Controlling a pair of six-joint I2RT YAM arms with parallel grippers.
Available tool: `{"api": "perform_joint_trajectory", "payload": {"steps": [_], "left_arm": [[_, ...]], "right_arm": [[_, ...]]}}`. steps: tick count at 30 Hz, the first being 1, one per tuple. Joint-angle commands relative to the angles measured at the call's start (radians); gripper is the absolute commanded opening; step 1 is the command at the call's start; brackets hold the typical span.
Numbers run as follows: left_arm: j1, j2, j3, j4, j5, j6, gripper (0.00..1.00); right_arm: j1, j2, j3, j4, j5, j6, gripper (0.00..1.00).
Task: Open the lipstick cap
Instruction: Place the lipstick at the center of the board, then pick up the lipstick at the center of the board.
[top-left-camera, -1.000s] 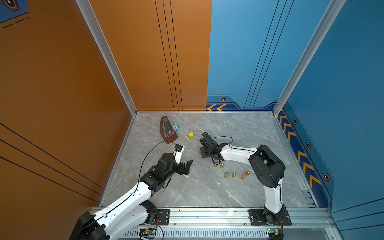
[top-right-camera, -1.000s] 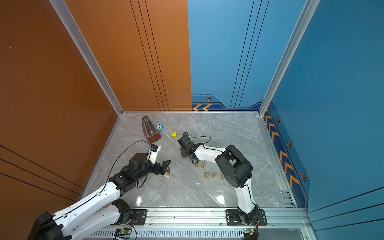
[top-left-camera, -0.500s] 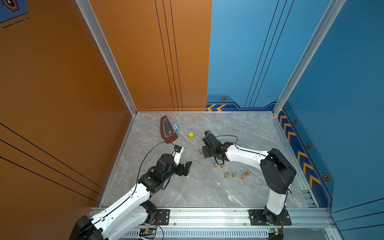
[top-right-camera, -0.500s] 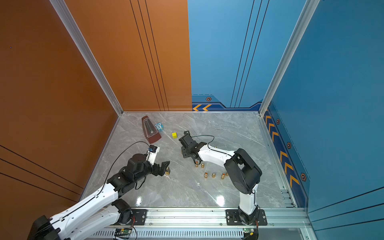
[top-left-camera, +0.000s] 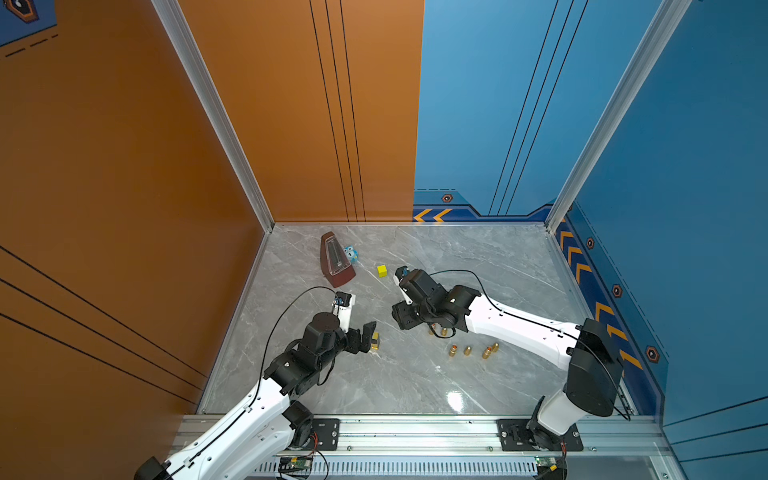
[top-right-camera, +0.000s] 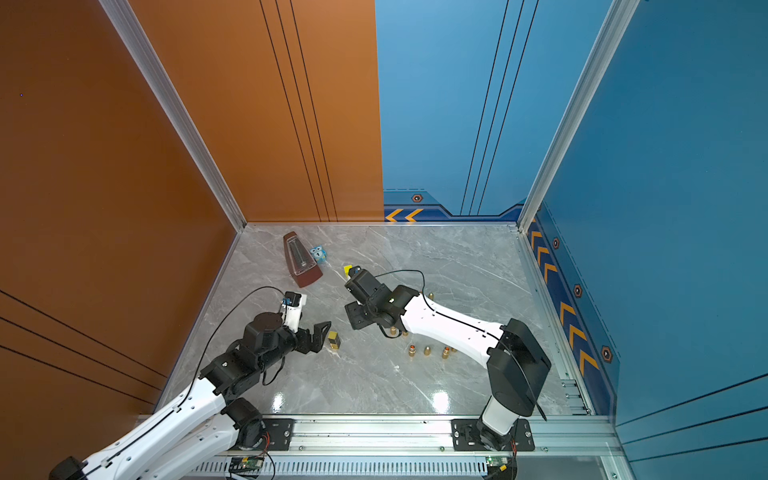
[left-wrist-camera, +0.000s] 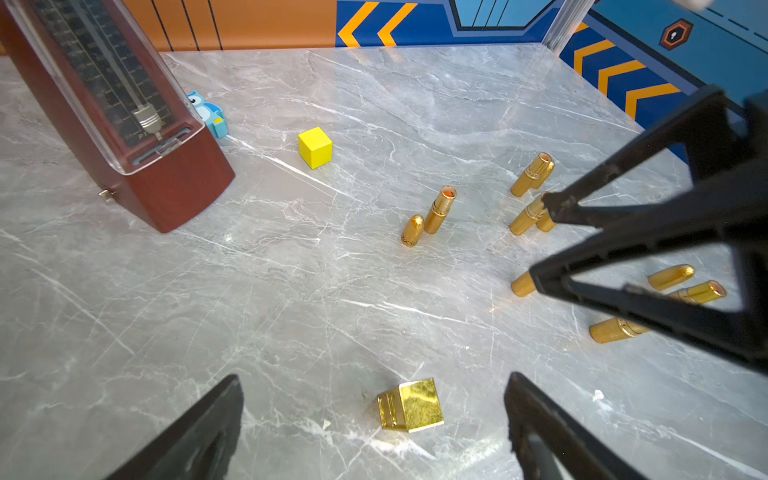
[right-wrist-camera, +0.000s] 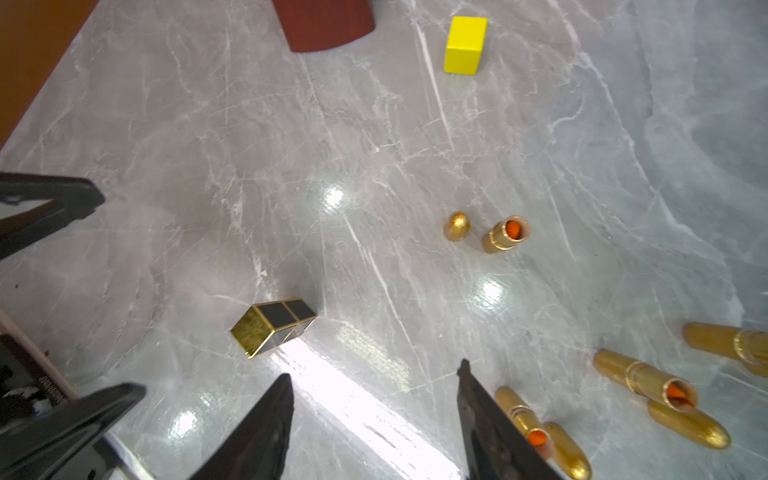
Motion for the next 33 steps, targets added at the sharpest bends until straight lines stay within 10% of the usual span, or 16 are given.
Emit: {"api": "perform_joint_trajectory", "payload": {"steps": [1,33], "left_arm": [[0.015,-0.033,-0.004,-0.061,-0.063,-0.051,0.99],[0.088,-0.166,-0.084,-0.104,-0.083,-0.132,0.99]], "right_arm": [[0.050,0.018,0.024,-0.073,-0.059,-0.038,0.65],[0.110,0.414,0.213,0.001,0.042,-0.060,0.56]]}}
